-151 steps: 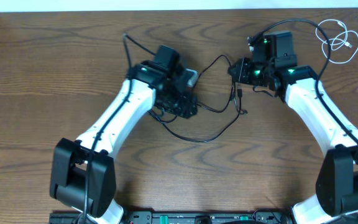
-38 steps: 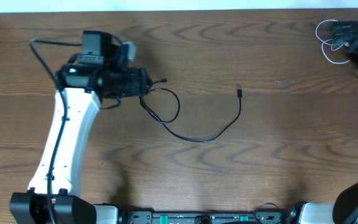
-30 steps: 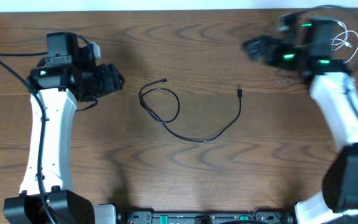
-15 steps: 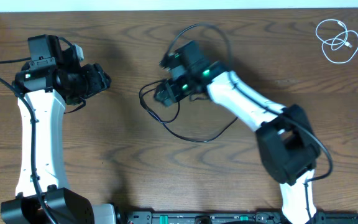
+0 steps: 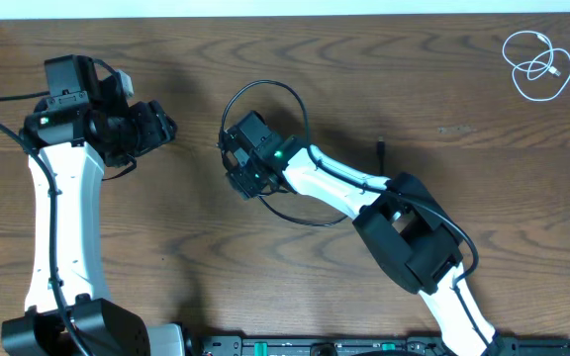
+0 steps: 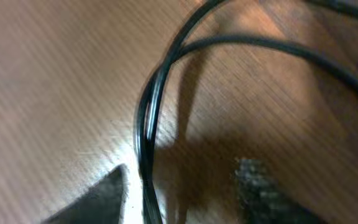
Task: Untangle cables
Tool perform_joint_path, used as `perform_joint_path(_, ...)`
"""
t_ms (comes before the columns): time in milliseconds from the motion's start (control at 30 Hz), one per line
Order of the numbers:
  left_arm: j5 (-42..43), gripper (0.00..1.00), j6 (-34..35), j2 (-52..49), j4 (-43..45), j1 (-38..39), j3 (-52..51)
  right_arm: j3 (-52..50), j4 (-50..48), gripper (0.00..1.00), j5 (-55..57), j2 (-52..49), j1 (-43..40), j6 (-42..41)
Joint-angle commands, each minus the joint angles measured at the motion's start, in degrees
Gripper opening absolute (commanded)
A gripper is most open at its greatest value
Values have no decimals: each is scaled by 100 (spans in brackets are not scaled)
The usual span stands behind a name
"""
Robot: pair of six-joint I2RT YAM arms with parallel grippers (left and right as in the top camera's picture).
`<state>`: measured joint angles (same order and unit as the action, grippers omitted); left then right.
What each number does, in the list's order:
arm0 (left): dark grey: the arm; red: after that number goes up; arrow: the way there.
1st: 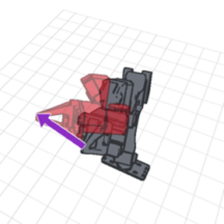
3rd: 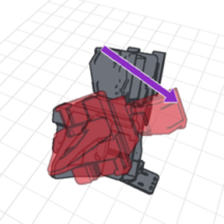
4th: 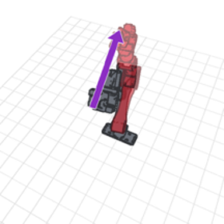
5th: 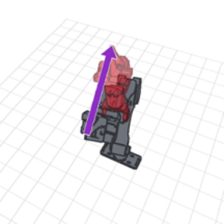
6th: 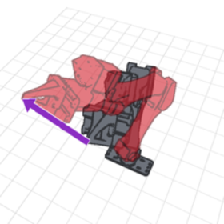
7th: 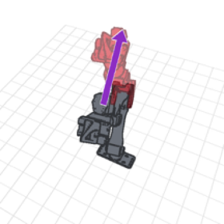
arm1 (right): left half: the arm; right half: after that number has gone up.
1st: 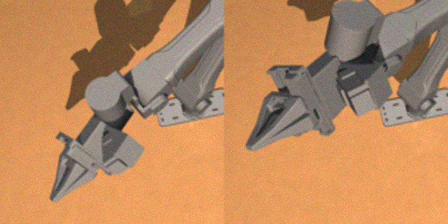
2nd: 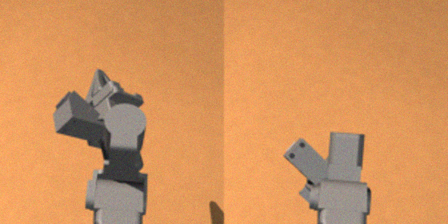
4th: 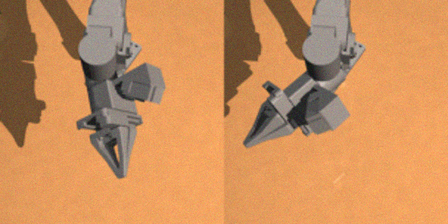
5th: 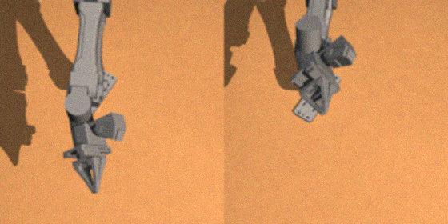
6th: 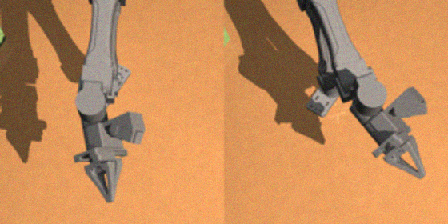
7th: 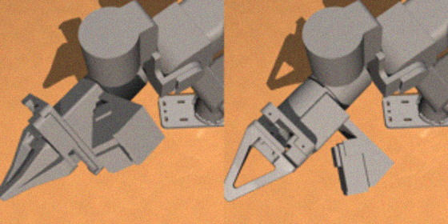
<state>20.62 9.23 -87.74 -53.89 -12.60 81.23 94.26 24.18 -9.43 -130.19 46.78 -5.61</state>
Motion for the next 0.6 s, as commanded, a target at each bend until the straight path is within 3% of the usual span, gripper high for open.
perform_joint_path(0,-81,71,28,-4,-31,-26,74,76,22,29,455,-177,57,-140)
perform_joint_path(233,-79,71,31,-4,-61,-24,74,96,149,3,651,-153,50,-256)
perform_joint_path(400,-81,71,-164,-4,-74,-24,63,426,894,1,564,369,-186,-577)
perform_joint_path(567,-81,71,-212,-4,-72,-24,63,592,2111,1,136,1705,-767,-769)
